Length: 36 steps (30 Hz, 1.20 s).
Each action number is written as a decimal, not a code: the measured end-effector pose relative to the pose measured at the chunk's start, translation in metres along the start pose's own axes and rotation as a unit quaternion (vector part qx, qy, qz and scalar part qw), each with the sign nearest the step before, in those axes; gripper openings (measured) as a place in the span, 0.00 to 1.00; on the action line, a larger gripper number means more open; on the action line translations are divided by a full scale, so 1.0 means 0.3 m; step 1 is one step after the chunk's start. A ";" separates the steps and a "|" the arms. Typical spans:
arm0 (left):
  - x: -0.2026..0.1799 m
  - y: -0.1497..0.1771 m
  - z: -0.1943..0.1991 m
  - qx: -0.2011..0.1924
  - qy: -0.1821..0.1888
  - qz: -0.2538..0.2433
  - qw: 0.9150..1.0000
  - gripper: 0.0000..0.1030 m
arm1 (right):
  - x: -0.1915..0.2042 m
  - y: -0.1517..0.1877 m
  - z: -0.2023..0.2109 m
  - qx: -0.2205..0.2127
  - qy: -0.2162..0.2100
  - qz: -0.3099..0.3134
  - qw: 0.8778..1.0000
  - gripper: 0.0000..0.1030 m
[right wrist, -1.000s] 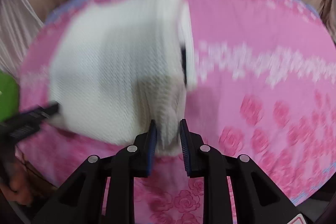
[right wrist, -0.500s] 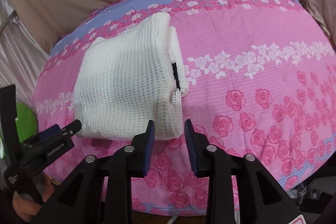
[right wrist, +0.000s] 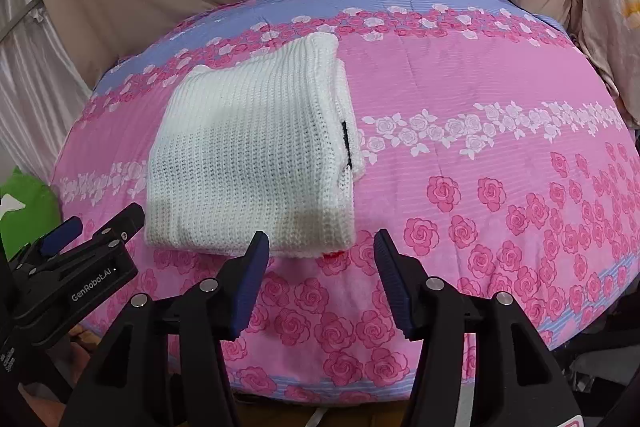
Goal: Fold small clothes
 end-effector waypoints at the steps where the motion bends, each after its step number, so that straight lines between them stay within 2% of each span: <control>1: 0.004 0.006 -0.001 0.002 0.001 0.003 1.000 0.88 | 0.000 0.003 -0.002 0.001 0.001 0.000 1.000 0.52; 6: 0.022 0.022 -0.002 0.007 -0.003 0.013 1.000 0.88 | 0.000 0.021 -0.015 0.012 0.002 -0.004 1.000 0.53; 10: 0.027 0.022 0.006 0.002 -0.003 0.015 1.000 0.89 | 0.013 0.019 -0.003 0.004 0.003 0.004 1.000 0.53; 20: -0.005 0.002 0.027 -0.013 -0.001 -0.003 1.000 0.89 | 0.041 0.014 0.026 -0.019 0.017 0.026 0.999 0.57; 36: -0.043 -0.010 0.035 -0.017 -0.001 -0.019 1.000 0.92 | 0.064 0.015 0.043 -0.030 0.019 0.031 0.999 0.57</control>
Point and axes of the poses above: each gripper's, at about its wrist camera, not at the fingertips, and z roughly against the way its jaws point, x to its left, y to its underside, the point moved 10 cm from there along -z, roughly the way its jaws point, and after that the axes turned 11 degrees about -z, right-handed, at the moved point
